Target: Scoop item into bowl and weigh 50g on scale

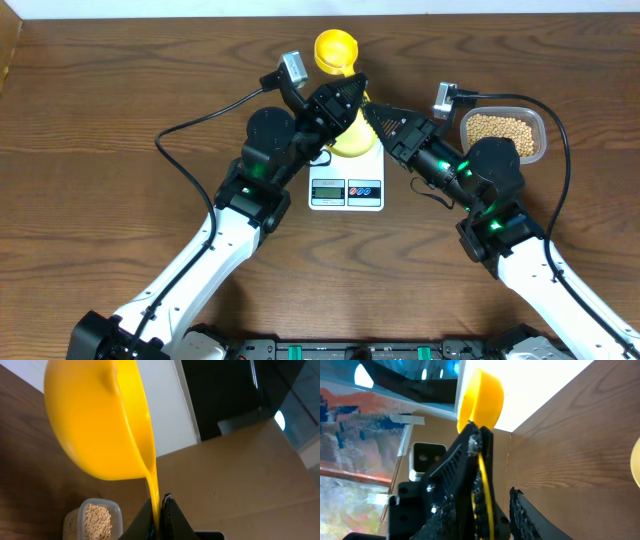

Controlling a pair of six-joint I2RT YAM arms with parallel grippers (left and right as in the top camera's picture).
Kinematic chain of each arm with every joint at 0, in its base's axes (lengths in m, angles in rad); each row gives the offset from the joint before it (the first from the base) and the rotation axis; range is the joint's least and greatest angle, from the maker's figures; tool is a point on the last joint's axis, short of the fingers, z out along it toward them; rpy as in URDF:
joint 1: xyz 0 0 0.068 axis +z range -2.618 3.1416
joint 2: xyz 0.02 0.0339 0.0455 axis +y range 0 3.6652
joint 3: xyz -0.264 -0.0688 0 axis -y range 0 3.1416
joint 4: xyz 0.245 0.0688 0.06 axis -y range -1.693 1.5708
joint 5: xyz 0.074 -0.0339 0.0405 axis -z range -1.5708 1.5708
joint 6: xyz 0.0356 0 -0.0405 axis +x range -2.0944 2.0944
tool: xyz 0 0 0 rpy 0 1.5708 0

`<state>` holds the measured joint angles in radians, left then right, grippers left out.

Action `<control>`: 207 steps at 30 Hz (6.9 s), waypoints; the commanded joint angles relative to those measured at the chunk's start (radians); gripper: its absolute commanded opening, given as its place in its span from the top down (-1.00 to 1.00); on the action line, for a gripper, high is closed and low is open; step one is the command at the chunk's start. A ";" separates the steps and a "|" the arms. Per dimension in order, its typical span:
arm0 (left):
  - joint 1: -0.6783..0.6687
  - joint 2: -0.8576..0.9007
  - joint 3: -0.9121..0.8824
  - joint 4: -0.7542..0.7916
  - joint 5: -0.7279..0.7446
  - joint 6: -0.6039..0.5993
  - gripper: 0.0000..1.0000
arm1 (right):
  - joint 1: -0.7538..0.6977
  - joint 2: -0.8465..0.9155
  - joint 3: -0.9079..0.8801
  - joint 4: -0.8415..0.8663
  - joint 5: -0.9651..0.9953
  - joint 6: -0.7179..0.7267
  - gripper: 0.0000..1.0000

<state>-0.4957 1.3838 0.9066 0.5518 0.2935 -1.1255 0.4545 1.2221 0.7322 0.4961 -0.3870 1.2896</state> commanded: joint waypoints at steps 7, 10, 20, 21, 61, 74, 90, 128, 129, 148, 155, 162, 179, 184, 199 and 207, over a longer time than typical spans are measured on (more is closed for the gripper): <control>-0.002 -0.003 0.005 0.011 0.066 0.060 0.86 | -0.002 0.000 0.019 -0.014 0.000 -0.057 0.37; -0.002 -0.003 0.005 0.011 0.072 0.066 0.85 | -0.002 0.000 0.019 -0.014 -0.002 -0.057 0.39; -0.002 -0.003 0.005 0.010 0.093 0.105 0.85 | -0.002 0.000 0.019 -0.014 -0.009 -0.084 0.49; -0.002 -0.003 0.005 0.011 0.093 0.105 0.85 | -0.002 0.000 0.019 -0.014 -0.011 -0.084 0.49; 0.134 -0.003 0.005 -0.094 0.046 0.287 -0.90 | -0.043 0.000 0.019 -0.142 0.064 -0.410 0.97; 0.174 -0.003 0.005 -0.158 0.058 0.286 -0.90 | -0.042 0.000 0.019 -0.247 0.047 -0.608 0.97; 0.174 -0.003 0.005 -0.283 0.058 0.286 -0.91 | -0.040 -0.001 0.019 -0.301 0.045 -0.650 0.97; 0.174 -0.003 0.005 -0.274 0.061 0.249 0.03 | 0.032 -0.001 0.020 -0.250 -0.046 -0.966 0.97; 0.174 -0.003 0.005 -0.274 0.061 0.248 0.03 | 0.035 -0.001 0.020 -0.255 -0.046 -0.967 0.97; 0.174 -0.003 0.005 -0.274 0.061 0.249 0.18 | 0.073 -0.001 0.020 -0.268 -0.003 -1.037 0.97; 0.174 -0.003 0.005 -0.274 0.061 0.249 0.19 | 0.073 -0.001 0.020 -0.268 0.040 -1.037 0.97; 0.174 -0.003 0.005 -0.274 0.061 0.249 0.21 | 0.073 -0.001 0.020 -0.268 0.048 -1.056 0.97; 0.174 -0.003 0.005 -0.258 0.061 0.249 0.36 | 0.077 -0.001 0.020 -0.269 0.000 -1.052 0.97; 0.174 -0.003 0.005 -0.259 0.061 0.249 0.39 | 0.077 -0.001 0.020 -0.268 0.010 -1.052 0.97; 0.174 -0.003 0.005 -0.259 0.061 0.249 0.70 | 0.077 -0.001 0.020 -0.259 -0.011 -1.051 0.98; 0.174 -0.003 0.005 -0.259 0.061 0.249 0.72 | 0.077 -0.001 0.020 -0.257 -0.032 -1.051 0.97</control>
<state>-0.3233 1.3838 0.9066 0.2882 0.3523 -0.8860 0.5152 1.2240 0.7334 0.2359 -0.3904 0.2512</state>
